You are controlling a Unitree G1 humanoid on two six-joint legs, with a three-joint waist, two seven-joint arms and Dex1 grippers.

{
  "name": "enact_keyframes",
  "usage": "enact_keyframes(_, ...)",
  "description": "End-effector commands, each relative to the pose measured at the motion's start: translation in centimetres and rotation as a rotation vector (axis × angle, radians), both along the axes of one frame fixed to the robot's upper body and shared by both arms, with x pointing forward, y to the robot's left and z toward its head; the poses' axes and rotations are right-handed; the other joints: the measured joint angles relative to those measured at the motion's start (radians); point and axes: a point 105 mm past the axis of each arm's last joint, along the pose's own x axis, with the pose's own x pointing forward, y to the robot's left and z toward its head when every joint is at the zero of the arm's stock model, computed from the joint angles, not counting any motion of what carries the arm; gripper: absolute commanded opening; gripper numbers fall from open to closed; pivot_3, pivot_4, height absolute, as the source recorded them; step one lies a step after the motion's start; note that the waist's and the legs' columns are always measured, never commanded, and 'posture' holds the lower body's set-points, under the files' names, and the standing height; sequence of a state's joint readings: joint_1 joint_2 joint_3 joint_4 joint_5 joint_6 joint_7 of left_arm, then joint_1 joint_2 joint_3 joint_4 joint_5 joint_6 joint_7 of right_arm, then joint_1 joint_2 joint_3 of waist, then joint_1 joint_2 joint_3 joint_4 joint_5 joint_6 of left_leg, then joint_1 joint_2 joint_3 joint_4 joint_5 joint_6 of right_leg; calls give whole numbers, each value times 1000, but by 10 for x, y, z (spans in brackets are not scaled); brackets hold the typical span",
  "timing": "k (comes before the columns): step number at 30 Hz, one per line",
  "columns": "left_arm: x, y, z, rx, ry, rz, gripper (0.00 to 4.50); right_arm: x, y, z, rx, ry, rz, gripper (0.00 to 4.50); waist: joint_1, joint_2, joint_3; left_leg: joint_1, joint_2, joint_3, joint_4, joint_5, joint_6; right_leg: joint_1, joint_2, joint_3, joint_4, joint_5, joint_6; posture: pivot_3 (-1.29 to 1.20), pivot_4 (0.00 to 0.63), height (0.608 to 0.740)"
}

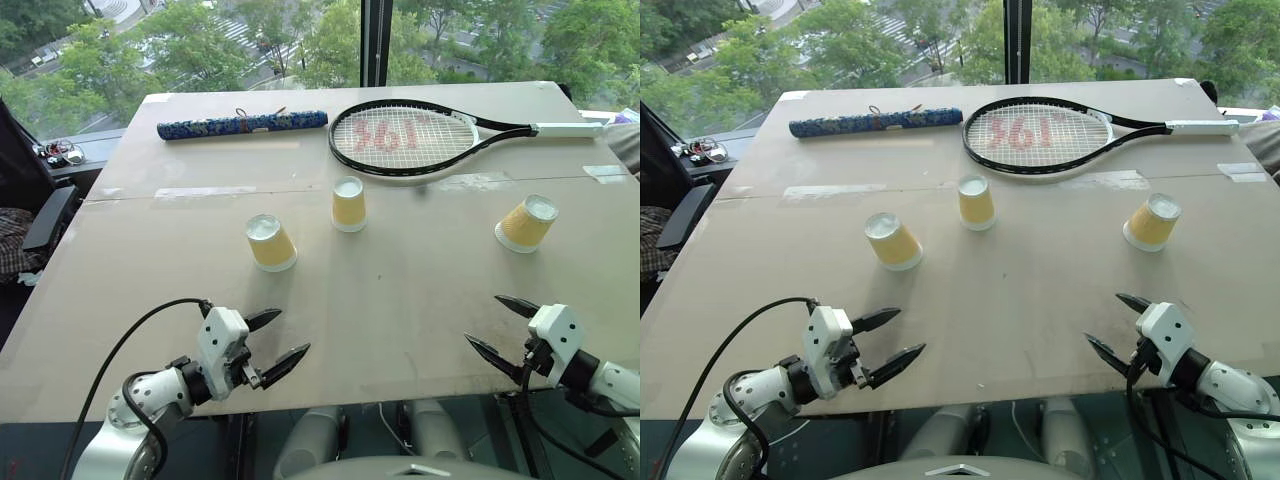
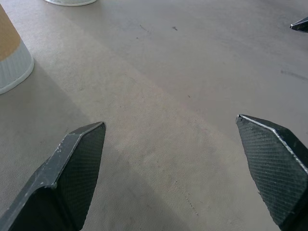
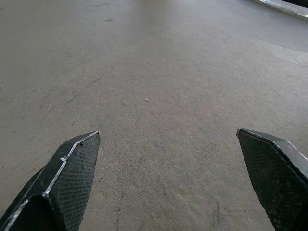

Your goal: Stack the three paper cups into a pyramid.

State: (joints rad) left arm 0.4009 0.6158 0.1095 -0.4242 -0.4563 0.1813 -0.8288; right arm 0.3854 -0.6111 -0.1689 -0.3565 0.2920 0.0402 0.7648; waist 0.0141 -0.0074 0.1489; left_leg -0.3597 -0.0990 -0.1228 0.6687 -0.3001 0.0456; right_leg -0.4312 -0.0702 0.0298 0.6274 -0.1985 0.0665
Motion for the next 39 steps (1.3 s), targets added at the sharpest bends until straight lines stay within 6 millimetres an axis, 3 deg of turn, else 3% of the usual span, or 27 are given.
enact_keyframes(1,4,-9,17,-28,-59,-37,4445,10,4,20,17,-89,-29,4488,0,0,0,0,0,0,0,0,0,0,0,0,0,0,0,0,150,740)
enact_keyframes(5,7,-18,27,-74,-84,-63,4445,23,5,34,40,-179,-105,4488,0,1,0,0,0,0,0,0,0,0,0,0,0,0,0,0,150,740)
enact_keyframes(11,12,-23,42,-59,-166,-107,4445,45,-18,51,8,-301,-277,4488,0,1,-1,0,0,0,0,0,0,0,0,-1,0,0,0,0,150,740)
enact_keyframes(14,17,-22,48,-68,-197,-90,4445,48,-21,55,28,-314,-284,4488,0,1,-1,0,0,0,0,0,0,0,0,-1,0,0,0,0,150,740)
enact_keyframes(19,28,7,38,-72,-174,94,4445,26,21,61,115,-304,2,4488,-2,2,-1,0,0,-1,-1,0,0,0,0,-1,0,0,0,0,150,740)
enact_keyframes(25,42,46,35,-65,-170,299,4445,17,52,66,151,-262,193,4488,-2,2,-1,0,0,0,0,0,0,0,0,-1,0,0,0,0,150,740)
enact_keyframes(28,53,61,40,-33,-194,364,4445,18,57,69,165,-253,215,4488,1,1,-1,0,0,-1,0,0,0,0,0,-2,0,0,0,0,150,740)
enact_keyframes(32,67,64,49,-20,-211,374,4445,12,61,70,187,-226,269,4488,5,1,-1,-1,-1,-3,0,0,0,0,0,-3,0,0,0,0,150,740)
enact_keyframes(39,97,45,65,-27,-182,278,4445,1,64,72,203,-190,331,4488,0,1,-1,0,-1,-4,0,0,0,0,0,-4,0,0,0,0,150,740)
